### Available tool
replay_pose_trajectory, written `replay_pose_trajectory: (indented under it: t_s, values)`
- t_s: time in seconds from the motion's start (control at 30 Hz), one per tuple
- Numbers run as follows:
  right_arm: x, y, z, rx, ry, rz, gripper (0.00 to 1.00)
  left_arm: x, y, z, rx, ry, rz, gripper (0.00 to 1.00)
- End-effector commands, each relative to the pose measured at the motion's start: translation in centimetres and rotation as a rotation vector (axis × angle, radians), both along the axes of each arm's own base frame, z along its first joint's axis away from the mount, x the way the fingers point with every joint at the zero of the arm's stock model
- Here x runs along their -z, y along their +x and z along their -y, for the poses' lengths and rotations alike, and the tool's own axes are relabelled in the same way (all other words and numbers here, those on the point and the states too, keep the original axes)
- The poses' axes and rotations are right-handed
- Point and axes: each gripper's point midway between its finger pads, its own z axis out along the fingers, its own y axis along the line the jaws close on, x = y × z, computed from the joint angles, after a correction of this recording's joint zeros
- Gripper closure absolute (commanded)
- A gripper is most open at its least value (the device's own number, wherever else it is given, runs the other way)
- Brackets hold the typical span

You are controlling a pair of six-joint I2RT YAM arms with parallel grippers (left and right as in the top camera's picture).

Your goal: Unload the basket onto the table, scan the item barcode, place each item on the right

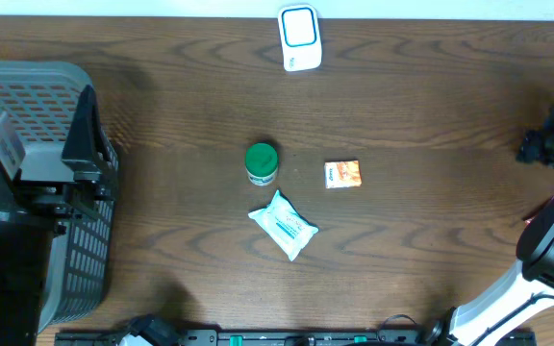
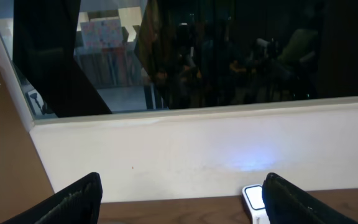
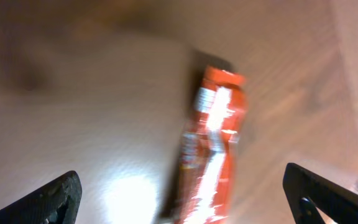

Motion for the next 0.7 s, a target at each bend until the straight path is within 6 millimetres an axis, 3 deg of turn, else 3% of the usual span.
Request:
replay_pose_trajectory:
  t_s: [0.0, 0.2, 0.23, 0.4, 0.47, 0.67]
  values:
    - [-6.0, 5.5, -8.1, -0.173, 0.220, 0.286, 0.01, 0.0, -0.1, -0.3, -0.009, 0.000, 0.003, 0.18]
    - [-9.1, 7.4, -22.8, -0.472, 0.530, 0.373, 0.01, 0.0, -0.1, -0.3, -0.009, 0.000, 0.003, 0.18]
    - [-8.9, 7.1, -25.7, -0.493, 0.566, 0.346, 0.01, 0.0, -0.1, -0.3, -0.009, 0.000, 0.003, 0.18]
    - [-6.3, 4.9, -36.0, -0.665, 0.600, 0.196, 0.01, 0.0, -0.1, -0.3, -0.009, 0.000, 0.003, 0.18]
    - [-4.8, 4.4, -38.4, -0.695, 0.552, 0.158, 0.01, 0.0, -0.1, -0.3, -0.010, 0.000, 0.003, 0.18]
    - [-0.8, 2.8, -43.0, -0.707, 0.454, 0.073, 0.01, 0.0, -0.1, -0.3, -0.009, 0.000, 0.003, 0.18]
